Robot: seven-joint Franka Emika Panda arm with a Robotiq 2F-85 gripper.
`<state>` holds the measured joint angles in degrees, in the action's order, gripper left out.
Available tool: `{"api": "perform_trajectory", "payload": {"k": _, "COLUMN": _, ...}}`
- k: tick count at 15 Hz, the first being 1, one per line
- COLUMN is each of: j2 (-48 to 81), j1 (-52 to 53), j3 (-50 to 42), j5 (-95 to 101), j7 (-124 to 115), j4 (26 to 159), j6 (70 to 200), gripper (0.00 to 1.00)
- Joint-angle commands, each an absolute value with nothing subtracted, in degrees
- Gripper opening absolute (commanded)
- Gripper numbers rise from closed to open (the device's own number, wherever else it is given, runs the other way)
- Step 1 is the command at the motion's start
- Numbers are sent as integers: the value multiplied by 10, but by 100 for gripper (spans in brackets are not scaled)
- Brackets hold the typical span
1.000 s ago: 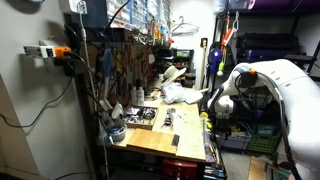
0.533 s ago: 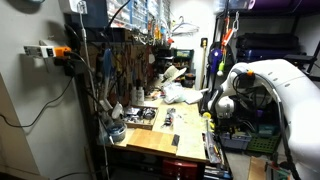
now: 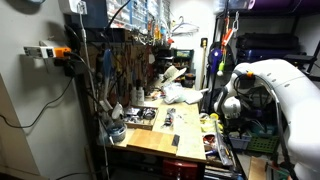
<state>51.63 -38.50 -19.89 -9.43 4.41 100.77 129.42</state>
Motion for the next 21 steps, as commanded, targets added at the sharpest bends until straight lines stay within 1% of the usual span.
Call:
{"api": "perform_trajectory", "payload": {"k": 1, "j2": 516, "j1": -399, "j3": -222, "j5": -61, "j7": 39, "j4": 1008, "j6": 1314, "gripper": 100}}
{"api": "perform_trajectory", "payload": {"k": 5, "j2": 503, "j1": -405, "j3": -211, "j5": -73, "j7": 49, "j4": 1015, "j6": 1315, "gripper": 100}}
{"api": "perform_trajectory", "payload": {"k": 8, "j2": 464, "j1": -408, "j3": -193, "j5": -82, "j7": 77, "j4": 1040, "j6": 1315, "gripper": 100}}
{"api": "perform_trajectory", "payload": {"k": 10, "j2": 424, "j1": -406, "j3": -185, "j5": -81, "j7": 108, "j4": 1074, "j6": 1340, "gripper": 100}}
{"api": "perform_trajectory", "payload": {"k": 13, "j2": 353, "j1": -394, "j3": -180, "j5": -64, "j7": 163, "j4": 1145, "j6": 1358, "gripper": 100}}
{"api": "perform_trajectory", "payload": {"k": 18, "j2": 235, "j1": -358, "j3": -205, "j5": 55, "j7": 228, "j4": 1286, "j6": 1372, "gripper": 100}}
{"api": "perform_trajectory", "payload": {"k": 21, "j2": 155, "j1": -345, "j3": -209, "j5": 111, "j7": 262, "j4": 1376, "j6": 1421, "gripper": 100}}
